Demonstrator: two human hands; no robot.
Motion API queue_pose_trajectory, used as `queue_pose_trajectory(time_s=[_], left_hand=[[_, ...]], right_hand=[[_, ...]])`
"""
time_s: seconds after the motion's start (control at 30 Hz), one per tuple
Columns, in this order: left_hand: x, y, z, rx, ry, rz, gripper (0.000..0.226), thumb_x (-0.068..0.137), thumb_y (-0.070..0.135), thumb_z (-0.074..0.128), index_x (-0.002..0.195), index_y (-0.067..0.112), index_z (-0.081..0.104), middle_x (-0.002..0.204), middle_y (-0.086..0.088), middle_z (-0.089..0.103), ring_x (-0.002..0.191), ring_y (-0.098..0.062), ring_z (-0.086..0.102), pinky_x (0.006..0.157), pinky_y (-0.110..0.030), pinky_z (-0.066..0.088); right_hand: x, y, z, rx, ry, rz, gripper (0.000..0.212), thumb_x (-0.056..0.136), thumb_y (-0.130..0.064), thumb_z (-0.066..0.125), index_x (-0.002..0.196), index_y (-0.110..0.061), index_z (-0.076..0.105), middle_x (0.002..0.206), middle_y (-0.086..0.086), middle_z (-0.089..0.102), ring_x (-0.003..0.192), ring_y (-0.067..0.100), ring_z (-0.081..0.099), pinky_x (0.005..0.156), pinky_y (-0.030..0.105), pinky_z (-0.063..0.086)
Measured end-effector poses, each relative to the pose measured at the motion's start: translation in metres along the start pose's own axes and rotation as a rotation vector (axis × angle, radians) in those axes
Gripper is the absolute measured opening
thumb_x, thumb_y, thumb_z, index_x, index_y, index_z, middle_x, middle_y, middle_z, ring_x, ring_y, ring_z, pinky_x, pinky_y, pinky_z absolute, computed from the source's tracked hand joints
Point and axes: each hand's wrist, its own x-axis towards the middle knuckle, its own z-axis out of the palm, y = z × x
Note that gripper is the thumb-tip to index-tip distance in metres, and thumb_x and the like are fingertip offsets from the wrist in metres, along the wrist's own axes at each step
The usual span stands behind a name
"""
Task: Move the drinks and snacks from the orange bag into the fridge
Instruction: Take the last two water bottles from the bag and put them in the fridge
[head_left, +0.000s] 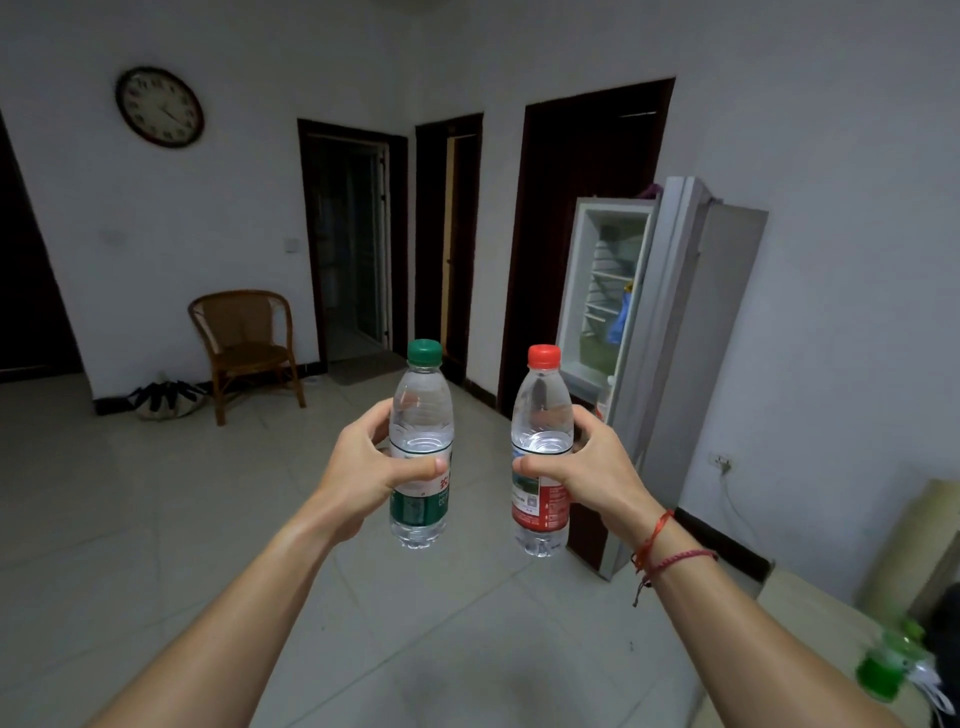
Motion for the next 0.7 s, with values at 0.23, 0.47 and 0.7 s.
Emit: queue_pose_trajectory(time_s=[0.23,0.47,0.7], left_hand=[[0.112,-0.038,-0.001,-0.002,0.005,-0.011,0.060,0.064,0.001,0.087,0.115,0.025,0.065,0.106,0.010,0.073,0.098,-0.001,0.067,0.078,-0.021,0.051],[0.233,-0.101,-0.012,-0.033,-0.019,-0.024,0.062,0.064,-0.001,0.086,0.116,0.026,0.065,0.107,0.009,0.073,0.099,-0.005,0.068,0.080,-0.023,0.053],[0.381,-0.149,-0.030,-0.062,-0.087,-0.025,0.060,0.065,-0.006,0.084,0.112,0.025,0.065,0.104,0.009,0.074,0.096,-0.005,0.069,0.078,-0.019,0.053]], right_hand=[[0.115,0.027,0.016,-0.006,-0.023,0.032,0.051,0.061,-0.016,0.092,0.103,-0.031,0.067,0.095,-0.005,0.077,0.085,0.015,0.075,0.081,0.043,0.063],[0.232,0.065,0.047,-0.005,-0.001,0.063,0.049,0.061,-0.011,0.090,0.100,-0.031,0.068,0.091,-0.005,0.078,0.082,0.015,0.076,0.080,0.043,0.063],[0.373,0.086,0.079,-0.001,0.046,0.095,0.051,0.061,-0.005,0.090,0.103,-0.026,0.068,0.091,-0.002,0.077,0.082,0.017,0.076,0.074,0.038,0.063]])
